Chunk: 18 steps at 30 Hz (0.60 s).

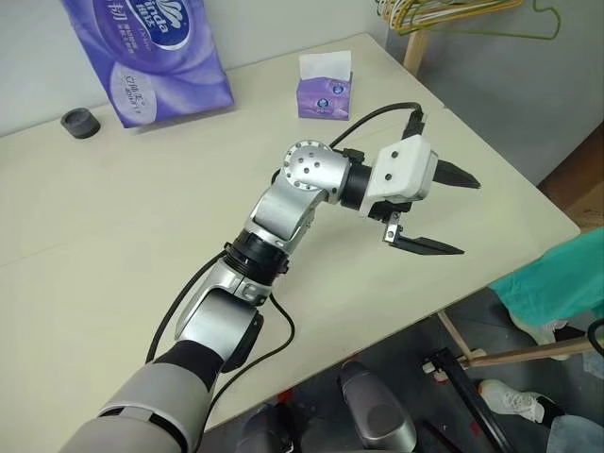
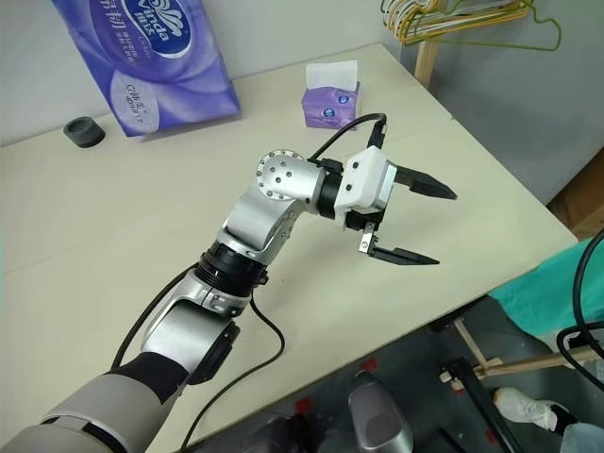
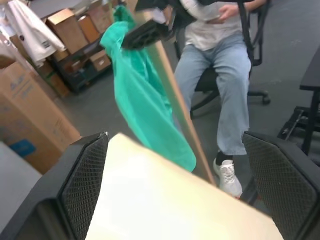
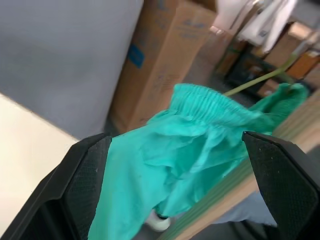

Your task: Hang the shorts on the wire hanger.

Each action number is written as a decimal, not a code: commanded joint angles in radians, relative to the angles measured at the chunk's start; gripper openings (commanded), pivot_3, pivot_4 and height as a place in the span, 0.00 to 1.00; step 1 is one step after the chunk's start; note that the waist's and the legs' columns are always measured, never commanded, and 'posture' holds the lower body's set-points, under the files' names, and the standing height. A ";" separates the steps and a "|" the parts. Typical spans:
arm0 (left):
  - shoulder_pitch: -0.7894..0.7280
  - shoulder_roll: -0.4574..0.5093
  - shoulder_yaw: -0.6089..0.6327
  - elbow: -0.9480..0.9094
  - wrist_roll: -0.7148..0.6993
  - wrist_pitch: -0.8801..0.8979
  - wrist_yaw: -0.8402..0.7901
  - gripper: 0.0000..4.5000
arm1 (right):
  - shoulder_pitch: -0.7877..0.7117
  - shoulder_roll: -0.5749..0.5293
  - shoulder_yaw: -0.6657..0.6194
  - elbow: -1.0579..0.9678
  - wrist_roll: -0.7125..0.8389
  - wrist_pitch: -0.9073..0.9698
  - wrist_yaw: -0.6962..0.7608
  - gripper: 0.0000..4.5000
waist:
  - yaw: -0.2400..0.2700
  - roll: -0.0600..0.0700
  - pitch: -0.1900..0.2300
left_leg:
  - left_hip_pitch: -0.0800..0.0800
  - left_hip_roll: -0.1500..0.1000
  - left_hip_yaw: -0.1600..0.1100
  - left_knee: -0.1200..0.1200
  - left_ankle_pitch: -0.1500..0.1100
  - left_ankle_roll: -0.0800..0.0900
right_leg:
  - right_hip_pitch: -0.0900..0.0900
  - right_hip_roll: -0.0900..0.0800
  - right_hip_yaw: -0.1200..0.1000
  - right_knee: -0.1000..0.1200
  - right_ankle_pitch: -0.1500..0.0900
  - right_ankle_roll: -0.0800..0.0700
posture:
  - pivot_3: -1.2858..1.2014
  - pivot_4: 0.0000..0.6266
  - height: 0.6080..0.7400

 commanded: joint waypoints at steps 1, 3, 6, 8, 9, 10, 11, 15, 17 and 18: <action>0.006 0.023 0.024 -0.001 0.012 -0.004 0.024 1.00 | -0.103 -0.066 0.128 -0.080 -0.101 -0.038 0.087 0.99 | -0.004 0.000 0.000 | 0.001 0.000 0.000 0.000 0.000 0.000 | 0.000 0.000 0.000 0.000 0.000 0.000 | 0.32 0.34 1.00; 0.014 0.053 0.038 0.011 0.017 0.011 0.035 1.00 | -0.173 -0.074 0.213 -0.080 -0.157 -0.056 0.178 0.99 | -0.004 -0.001 0.000 | 0.004 0.000 -0.001 0.001 0.000 0.000 | 0.000 0.000 0.000 0.002 0.000 0.000 | 0.32 0.34 1.00; 0.021 0.092 0.063 0.037 0.034 0.030 0.082 1.00 | -0.256 -0.051 0.309 -0.060 -0.235 -0.074 0.286 0.99 | -0.004 -0.001 0.000 | 0.004 0.001 -0.003 0.001 0.001 0.001 | 0.000 0.001 -0.001 0.004 0.001 0.000 | 0.32 0.34 1.00; 0.031 0.131 0.107 0.080 0.074 0.054 0.199 1.00 | -0.337 0.007 0.421 0.006 -0.323 -0.100 0.416 0.99 | -0.004 -0.001 -0.001 | 0.005 0.001 -0.003 0.001 0.001 0.001 | 0.000 0.001 -0.001 0.005 0.001 0.000 | 0.33 0.34 1.00; 0.039 0.145 0.127 0.095 0.093 0.067 0.261 1.00 | -0.371 0.049 0.463 0.041 -0.378 -0.117 0.463 0.99 | -0.005 -0.004 -0.002 | 0.005 0.001 -0.003 0.001 0.001 0.001 | 0.000 0.001 -0.001 0.005 0.001 -0.001 | 0.33 0.33 1.00; 0.052 0.157 0.144 0.102 0.111 0.084 0.321 1.00 | -0.405 0.083 0.509 0.074 -0.438 -0.134 0.534 0.99 | -0.003 -0.004 -0.003 | 0.006 0.001 -0.003 0.002 0.001 0.001 | 0.000 0.001 -0.001 0.005 0.001 -0.001 | 0.34 0.33 1.00; 0.067 0.170 0.163 0.103 0.132 0.099 0.384 1.00 | -0.438 0.111 0.558 0.109 -0.515 -0.159 0.608 0.99 | -0.003 -0.005 -0.004 | 0.005 0.001 -0.004 0.002 0.001 0.001 | 0.000 0.001 -0.001 0.005 0.001 -0.001 | 0.35 0.32 1.00; 0.140 0.191 0.266 0.050 0.144 0.255 0.598 1.00 | -0.547 0.243 0.704 0.256 -0.762 -0.255 0.846 0.99 | 0.016 -0.005 -0.008 | 0.005 0.000 -0.004 0.002 0.001 0.001 | -0.002 -0.001 -0.002 0.008 0.002 -0.001 | 0.38 0.30 1.00; 0.218 0.183 0.343 -0.032 0.102 0.377 0.686 1.00 | -0.594 0.316 0.787 0.338 -0.874 -0.314 0.969 0.99 | 0.027 -0.004 -0.015 | 0.004 0.001 -0.007 0.002 0.001 0.000 | -0.003 -0.001 -0.006 0.008 0.002 -0.002 | 0.40 0.28 1.00; 0.268 0.189 0.360 -0.075 0.114 0.392 0.725 1.00 | -0.605 0.359 0.820 0.375 -0.924 -0.341 1.009 0.99 | 0.034 -0.003 -0.022 | 0.004 0.001 -0.008 0.002 0.001 0.000 | -0.003 -0.001 -0.007 0.008 0.002 -0.002 | 0.41 0.26 1.00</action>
